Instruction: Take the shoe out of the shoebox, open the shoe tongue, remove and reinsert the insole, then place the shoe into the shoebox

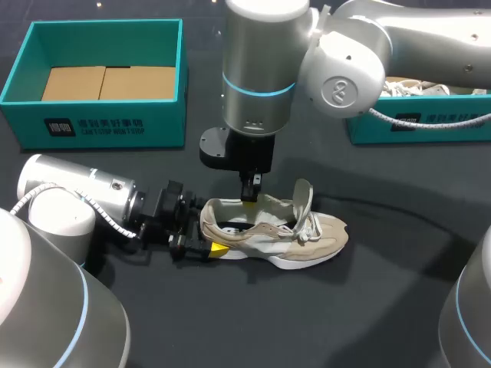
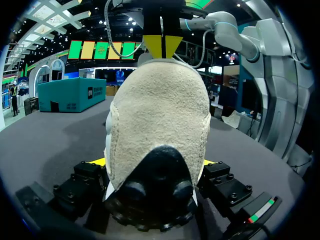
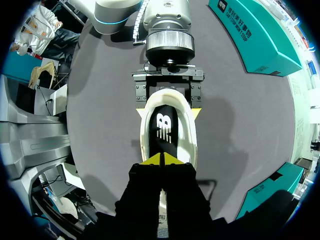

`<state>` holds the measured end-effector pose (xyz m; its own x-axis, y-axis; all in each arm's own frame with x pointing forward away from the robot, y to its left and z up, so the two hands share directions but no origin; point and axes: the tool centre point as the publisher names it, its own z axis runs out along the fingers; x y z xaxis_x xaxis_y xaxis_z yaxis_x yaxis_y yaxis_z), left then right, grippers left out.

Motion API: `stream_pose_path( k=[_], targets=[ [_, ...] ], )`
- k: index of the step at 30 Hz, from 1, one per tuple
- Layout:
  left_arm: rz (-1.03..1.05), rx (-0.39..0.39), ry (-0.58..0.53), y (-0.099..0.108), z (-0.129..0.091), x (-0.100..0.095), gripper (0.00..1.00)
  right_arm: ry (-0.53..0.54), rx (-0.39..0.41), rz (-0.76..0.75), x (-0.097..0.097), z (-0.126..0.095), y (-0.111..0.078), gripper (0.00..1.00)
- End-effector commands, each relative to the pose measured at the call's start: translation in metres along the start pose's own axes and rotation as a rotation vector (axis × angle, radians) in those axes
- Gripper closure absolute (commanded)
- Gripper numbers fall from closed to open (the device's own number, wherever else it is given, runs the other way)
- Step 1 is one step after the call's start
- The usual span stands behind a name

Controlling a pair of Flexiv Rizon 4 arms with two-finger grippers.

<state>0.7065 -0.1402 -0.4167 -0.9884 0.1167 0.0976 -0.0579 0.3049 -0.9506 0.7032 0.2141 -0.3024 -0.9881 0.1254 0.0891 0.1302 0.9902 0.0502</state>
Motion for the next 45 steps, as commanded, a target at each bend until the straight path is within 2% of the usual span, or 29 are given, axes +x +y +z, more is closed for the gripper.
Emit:
stream_pose_path(
  k=[1,9,12,15,29,37,45],
  targets=[
    [0.001,-0.001,-0.001,0.0,0.0,0.001,1.0,0.003,0.066,0.002,-0.001,0.006,0.015,1.0],
    [0.001,-0.001,-0.001,0.0,0.0,0.001,1.0,0.003,0.066,0.002,-0.001,0.006,0.015,1.0],
    [0.001,-0.001,-0.001,0.0,0.0,0.001,1.0,-0.033,0.038,-0.048,-0.001,0.024,0.013,1.0],
    [0.001,-0.001,-0.001,0.0,0.0,0.001,1.0,-0.063,-0.001,-0.017,-0.003,0.044,-0.002,1.0],
    [0.001,-0.001,-0.001,0.0,0.0,0.001,1.0,-0.063,-0.001,-0.017,-0.003,0.044,-0.002,1.0],
    [0.001,-0.001,-0.001,0.0,0.0,0.001,1.0,-0.076,-0.001,-0.005,-0.019,0.067,-0.002,1.0],
    [0.001,-0.001,-0.001,0.0,0.0,0.001,1.0,-0.089,-0.012,0.033,-0.022,0.083,-0.004,1.0]
  ],
)
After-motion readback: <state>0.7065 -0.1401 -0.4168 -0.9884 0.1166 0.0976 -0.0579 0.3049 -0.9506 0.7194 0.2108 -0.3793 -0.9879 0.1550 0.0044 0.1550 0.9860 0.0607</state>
